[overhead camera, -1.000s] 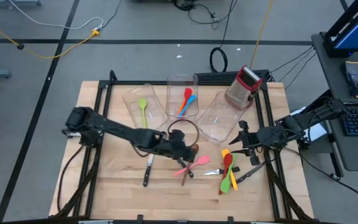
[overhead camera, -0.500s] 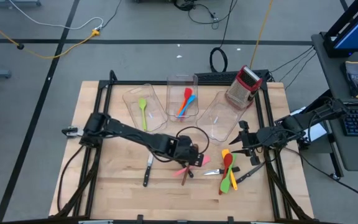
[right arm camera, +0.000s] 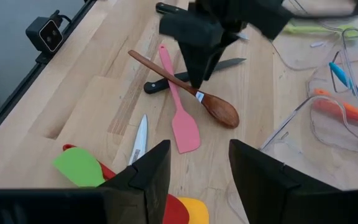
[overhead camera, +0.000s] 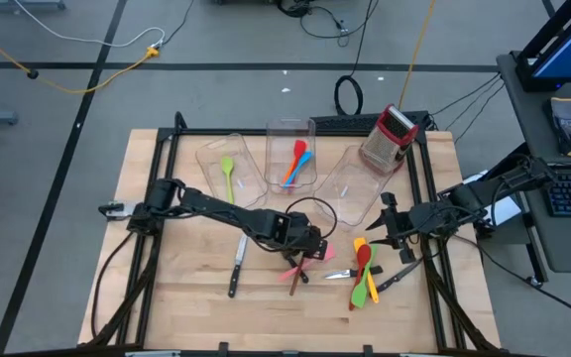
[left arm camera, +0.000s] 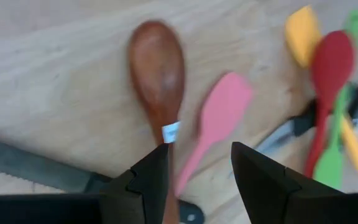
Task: Pick & Place Kitchen Items
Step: Put the brown serving spoon in the left bin
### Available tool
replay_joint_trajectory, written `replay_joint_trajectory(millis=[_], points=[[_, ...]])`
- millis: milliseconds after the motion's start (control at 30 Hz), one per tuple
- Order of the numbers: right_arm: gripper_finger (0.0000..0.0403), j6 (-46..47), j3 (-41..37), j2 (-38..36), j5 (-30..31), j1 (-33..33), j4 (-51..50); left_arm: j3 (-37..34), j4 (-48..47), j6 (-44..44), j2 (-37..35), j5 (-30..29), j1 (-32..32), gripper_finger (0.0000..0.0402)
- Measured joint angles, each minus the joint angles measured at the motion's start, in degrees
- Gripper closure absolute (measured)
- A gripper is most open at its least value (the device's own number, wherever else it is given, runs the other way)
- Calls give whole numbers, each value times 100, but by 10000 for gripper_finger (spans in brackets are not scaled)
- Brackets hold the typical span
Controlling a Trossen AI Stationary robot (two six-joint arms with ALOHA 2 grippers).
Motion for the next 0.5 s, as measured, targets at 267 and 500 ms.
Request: replay_joint_trajectory(millis=[267,500], points=[[248,-57,0,2,0,0,-23,4,64,-52,161,9,3,227],[248,-129,0,2,0,-2,-15,-9,53,-81,247,162,5,227]])
